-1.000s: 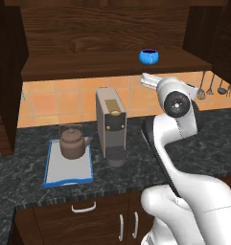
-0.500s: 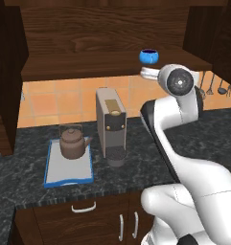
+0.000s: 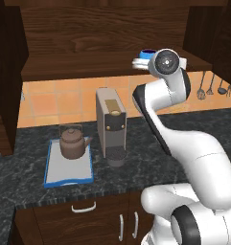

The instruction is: Pick the kettle from the counter and place it on the tray. Then pick the mug from the cabinet and place it on the tray. Then close the cabinet doors.

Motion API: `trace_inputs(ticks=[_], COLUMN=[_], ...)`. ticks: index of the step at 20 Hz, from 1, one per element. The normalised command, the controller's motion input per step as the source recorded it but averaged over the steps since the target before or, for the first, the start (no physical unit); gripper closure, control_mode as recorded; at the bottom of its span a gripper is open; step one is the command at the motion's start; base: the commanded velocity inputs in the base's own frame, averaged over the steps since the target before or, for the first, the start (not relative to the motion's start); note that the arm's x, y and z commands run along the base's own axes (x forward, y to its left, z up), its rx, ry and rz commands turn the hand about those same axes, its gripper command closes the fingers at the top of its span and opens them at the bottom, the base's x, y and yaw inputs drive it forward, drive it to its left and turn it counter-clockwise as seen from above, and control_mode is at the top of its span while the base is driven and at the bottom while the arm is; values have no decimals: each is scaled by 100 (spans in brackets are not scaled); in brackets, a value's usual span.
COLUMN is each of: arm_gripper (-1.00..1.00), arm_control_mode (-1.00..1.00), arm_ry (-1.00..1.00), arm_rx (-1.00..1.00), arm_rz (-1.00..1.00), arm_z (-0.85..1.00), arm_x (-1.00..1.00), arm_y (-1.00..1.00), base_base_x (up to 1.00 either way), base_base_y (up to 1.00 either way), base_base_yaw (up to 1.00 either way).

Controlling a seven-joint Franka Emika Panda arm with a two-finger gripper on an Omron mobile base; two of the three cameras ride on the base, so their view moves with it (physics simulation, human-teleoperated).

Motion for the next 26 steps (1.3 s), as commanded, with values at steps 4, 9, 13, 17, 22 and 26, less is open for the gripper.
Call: trace_inputs(ticks=[4, 9, 13, 17, 22, 26], arm_gripper=[-100, -100, -100, -100, -100, -100], arm_control_mode=[-100, -100, -100, -100, -100, -100], arm_ry=[0, 0, 0, 0, 0, 1], arm_rx=[0, 0, 0, 0, 0, 0], arm_rz=[10, 7, 3, 7, 10, 7], arm_z=[1, -2, -12, -3, -14, -9], arm_x=[70, 54, 44, 44, 35, 28], arm_y=[-11, -17, -19, -23, -23, 0], base_base_x=[0, 0, 0, 0, 0, 0], base_base_y=[0, 0, 0, 0, 0, 0], base_base_yaw=[0, 0, 0, 0, 0, 0])
